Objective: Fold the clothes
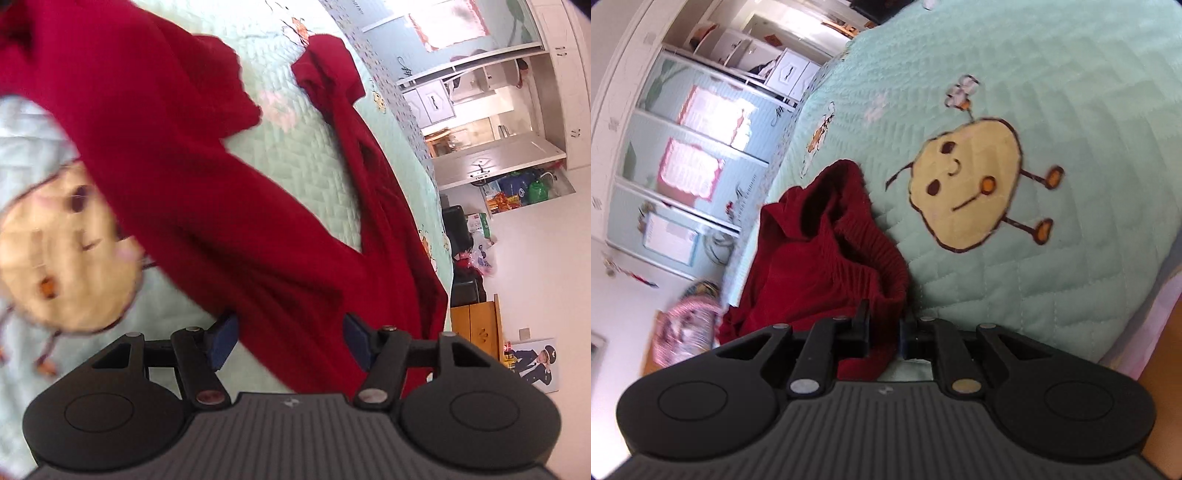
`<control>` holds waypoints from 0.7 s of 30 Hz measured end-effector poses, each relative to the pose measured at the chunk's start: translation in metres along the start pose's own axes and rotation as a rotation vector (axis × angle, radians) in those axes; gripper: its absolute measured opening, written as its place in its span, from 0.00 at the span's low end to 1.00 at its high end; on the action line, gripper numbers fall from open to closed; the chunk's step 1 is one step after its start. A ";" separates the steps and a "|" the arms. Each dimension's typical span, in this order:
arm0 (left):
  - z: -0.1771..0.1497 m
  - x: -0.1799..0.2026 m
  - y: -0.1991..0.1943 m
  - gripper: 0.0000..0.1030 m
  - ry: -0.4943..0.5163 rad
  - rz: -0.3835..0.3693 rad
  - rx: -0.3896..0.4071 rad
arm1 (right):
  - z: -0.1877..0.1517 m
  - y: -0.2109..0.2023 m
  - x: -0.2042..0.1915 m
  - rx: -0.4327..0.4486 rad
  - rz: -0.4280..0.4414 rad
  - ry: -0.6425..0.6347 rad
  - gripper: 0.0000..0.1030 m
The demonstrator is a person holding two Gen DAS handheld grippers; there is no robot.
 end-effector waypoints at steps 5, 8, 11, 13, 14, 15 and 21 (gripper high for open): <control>0.010 0.012 -0.008 0.07 0.051 -0.040 0.010 | 0.007 -0.003 -0.010 0.016 -0.034 -0.051 0.15; 0.008 0.010 -0.029 0.07 0.113 -0.032 0.026 | 0.009 -0.005 -0.015 -0.003 -0.056 -0.093 0.15; 0.001 -0.004 -0.026 0.06 0.167 0.057 -0.020 | 0.006 0.000 -0.005 -0.058 -0.079 -0.088 0.14; -0.007 -0.016 -0.018 0.06 0.165 0.077 -0.095 | 0.011 -0.003 -0.002 -0.057 -0.058 -0.036 0.20; -0.011 -0.022 -0.015 0.06 0.162 0.086 -0.132 | 0.014 -0.008 -0.001 -0.046 -0.056 -0.010 0.25; -0.013 -0.025 -0.016 0.06 0.172 0.096 -0.150 | 0.020 -0.016 0.001 -0.023 -0.077 -0.016 0.28; -0.015 0.003 -0.040 0.13 0.344 0.036 -0.133 | 0.063 -0.049 -0.030 0.088 -0.242 -0.403 0.34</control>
Point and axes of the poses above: each gripper's, at about its wrist camera, not at the fingertips, and y roughly the way its jaws point, x to its right, z to its top, the point moved 10 cm from there along y, roughly the way its jaws point, and after that the axes turned 9 degrees about z, right-handed, at the moved point
